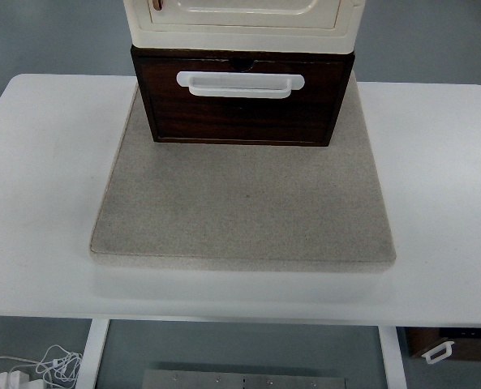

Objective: Close the drawer under the combination cabinet

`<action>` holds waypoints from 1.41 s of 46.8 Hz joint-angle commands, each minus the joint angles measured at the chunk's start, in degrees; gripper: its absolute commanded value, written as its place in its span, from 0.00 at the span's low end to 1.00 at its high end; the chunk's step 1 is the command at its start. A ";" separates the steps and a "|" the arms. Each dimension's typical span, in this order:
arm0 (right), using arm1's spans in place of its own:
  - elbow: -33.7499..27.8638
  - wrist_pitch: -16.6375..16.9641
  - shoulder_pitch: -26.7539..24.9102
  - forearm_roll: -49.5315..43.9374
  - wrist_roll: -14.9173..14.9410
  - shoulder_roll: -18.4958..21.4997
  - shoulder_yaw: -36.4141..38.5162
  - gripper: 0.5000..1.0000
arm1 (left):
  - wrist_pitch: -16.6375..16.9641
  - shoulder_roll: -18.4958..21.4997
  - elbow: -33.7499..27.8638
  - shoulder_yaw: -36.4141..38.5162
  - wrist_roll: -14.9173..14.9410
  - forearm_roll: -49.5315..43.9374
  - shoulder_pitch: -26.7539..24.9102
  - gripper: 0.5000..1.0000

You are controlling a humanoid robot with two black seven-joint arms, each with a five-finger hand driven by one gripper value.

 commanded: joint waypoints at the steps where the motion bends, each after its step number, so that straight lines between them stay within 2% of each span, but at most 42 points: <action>1: 0.01 0.01 0.00 0.00 0.00 0.00 0.00 0.90 | 0.07 0.08 1.88 -5.05 0.06 -0.07 0.01 1.00; 5: 0.01 0.01 0.00 0.00 0.00 0.00 0.00 0.90 | 1.38 0.25 4.69 -9.80 0.06 0.02 -0.51 1.00; 9: 0.01 0.01 0.00 0.00 0.00 0.00 0.00 0.90 | 5.50 1.31 7.33 -11.56 -0.03 0.11 -1.22 1.00; 12: 0.01 0.09 0.00 0.09 0.00 0.00 0.00 0.90 | 9.37 4.29 9.61 -11.39 -0.38 0.11 -2.18 1.00; 15: 0.01 0.01 0.00 0.00 0.00 0.00 0.00 0.90 | 12.63 7.19 12.42 -10.69 -1.34 0.28 -3.06 1.00; 18: 0.01 0.01 0.00 0.00 0.00 0.00 0.00 0.90 | 15.09 8.43 16.02 -9.90 -2.40 0.90 -3.33 1.00; 31: 0.01 0.01 0.00 0.00 0.00 0.00 0.00 0.90 | 22.30 12.12 35.09 0.38 -5.83 0.20 -7.19 1.00; 35: 0.01 0.01 0.00 0.00 0.00 0.00 0.00 0.90 | 23.01 12.12 40.63 2.15 -6.36 -0.07 -7.63 1.00; 41: 0.01 0.01 0.00 0.00 0.00 0.00 0.00 0.90 | 23.01 12.12 45.04 2.32 -6.36 -0.42 -7.20 1.00; 56: 0.01 0.01 -0.18 0.09 0.00 0.00 0.00 0.90 | 23.18 9.31 50.57 2.32 -6.36 -0.86 -3.16 1.00; 66: -0.07 0.01 -0.27 0.09 0.00 0.00 0.00 0.90 | 23.18 6.23 51.28 2.32 -6.36 -0.86 0.89 1.00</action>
